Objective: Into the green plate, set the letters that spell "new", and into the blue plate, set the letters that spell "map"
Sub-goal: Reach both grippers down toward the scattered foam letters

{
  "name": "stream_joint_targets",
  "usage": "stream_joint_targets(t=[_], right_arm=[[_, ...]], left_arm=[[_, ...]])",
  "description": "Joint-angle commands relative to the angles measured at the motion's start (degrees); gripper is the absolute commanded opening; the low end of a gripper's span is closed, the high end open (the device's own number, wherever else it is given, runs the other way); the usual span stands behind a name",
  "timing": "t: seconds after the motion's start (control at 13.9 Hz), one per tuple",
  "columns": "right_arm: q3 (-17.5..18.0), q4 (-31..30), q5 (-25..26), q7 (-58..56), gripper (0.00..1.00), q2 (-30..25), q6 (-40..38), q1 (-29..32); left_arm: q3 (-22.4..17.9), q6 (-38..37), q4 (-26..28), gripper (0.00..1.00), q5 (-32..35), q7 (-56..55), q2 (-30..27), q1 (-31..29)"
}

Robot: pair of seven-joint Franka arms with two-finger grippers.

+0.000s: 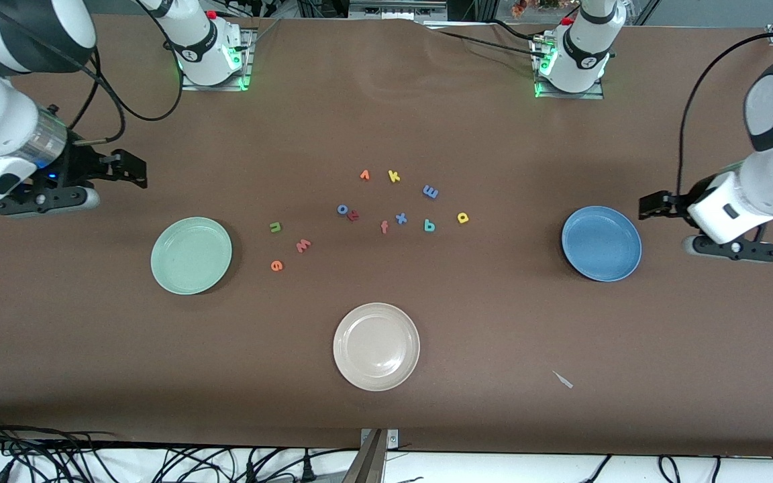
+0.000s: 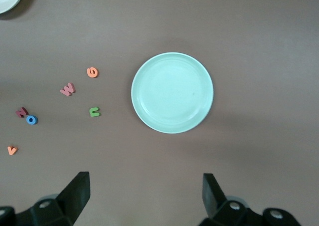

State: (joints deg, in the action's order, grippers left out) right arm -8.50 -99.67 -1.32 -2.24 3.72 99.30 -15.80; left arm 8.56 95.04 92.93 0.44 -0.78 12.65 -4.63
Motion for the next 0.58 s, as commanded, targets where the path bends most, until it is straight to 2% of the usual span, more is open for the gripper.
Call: stream_joint_targets(t=[0.0, 0.22, 0.36, 0.5], right_arm=[[2.5, -7.5, -0.2, 0.7, 1.00, -2.0, 7.3, 0.1], [4.9, -13.9, -0.2, 0.7, 1.00, -1.3, 17.4, 0.1], [6.5, -15.2, -0.2, 1.5, 1.00, 1.5, 21.7, 0.0], [9.5, -16.6, 0.3, 10.1, 1.00, 3.4, 25.5, 0.0]], left_arm=[[4.0, 0.2, 1.8, 1.00, -2.6, -11.1, -0.7, 1.2], [9.4, 3.8, 5.2, 1.00, -3.4, -21.9, -1.3, 1.2], [13.7, 13.1, 13.6, 1.00, -3.3, -28.9, -3.6, 1.2], [17.9, 22.9, 20.8, 1.00, -2.7, -34.3, -4.5, 1.2]])
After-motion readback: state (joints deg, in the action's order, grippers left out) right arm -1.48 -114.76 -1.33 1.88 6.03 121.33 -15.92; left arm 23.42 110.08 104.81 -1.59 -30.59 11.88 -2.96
